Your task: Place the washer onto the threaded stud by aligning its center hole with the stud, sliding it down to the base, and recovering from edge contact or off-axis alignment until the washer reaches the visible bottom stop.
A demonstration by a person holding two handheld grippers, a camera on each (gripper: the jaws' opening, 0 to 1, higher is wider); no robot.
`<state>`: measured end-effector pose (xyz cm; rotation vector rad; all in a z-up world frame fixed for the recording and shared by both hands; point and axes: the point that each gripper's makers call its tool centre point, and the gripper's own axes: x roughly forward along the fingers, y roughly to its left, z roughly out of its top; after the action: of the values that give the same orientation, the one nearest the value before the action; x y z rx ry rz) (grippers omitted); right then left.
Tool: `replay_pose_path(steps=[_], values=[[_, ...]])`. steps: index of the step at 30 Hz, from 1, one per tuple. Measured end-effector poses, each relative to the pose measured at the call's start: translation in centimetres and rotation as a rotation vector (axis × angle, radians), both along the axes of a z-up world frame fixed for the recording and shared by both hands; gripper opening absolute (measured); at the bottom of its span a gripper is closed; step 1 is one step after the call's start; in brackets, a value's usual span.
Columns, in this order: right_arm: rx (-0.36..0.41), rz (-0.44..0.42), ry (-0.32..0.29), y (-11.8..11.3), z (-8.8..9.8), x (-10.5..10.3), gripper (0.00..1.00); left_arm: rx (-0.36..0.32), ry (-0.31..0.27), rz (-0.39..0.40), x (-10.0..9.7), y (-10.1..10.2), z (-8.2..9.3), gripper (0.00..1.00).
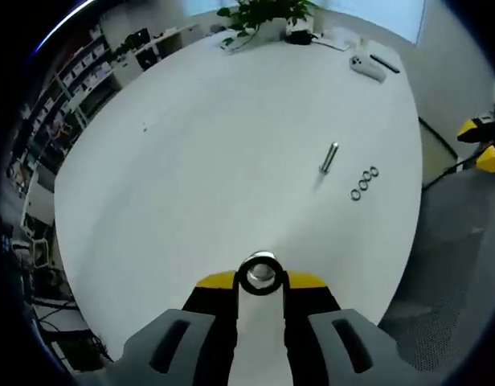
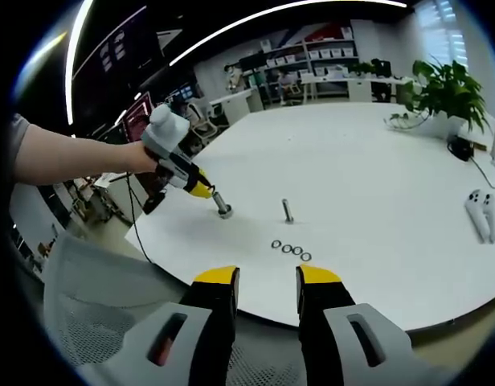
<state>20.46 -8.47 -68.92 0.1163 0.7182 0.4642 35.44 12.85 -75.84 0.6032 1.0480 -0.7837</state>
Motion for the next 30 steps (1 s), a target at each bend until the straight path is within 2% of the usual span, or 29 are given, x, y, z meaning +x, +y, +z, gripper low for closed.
replay_pose_path(steps=[9, 30], values=[[0.003, -0.007, -0.001, -0.1, 0.0, 0.1, 0.31, 0.057, 0.022, -0.043, 0.0, -0.1, -0.9, 0.18], [0.004, -0.013, 0.003, -0.2, -0.1, 0.1, 0.31, 0.121, 0.065, -0.088, 0.2, -0.5, -3.5, 0.18]])
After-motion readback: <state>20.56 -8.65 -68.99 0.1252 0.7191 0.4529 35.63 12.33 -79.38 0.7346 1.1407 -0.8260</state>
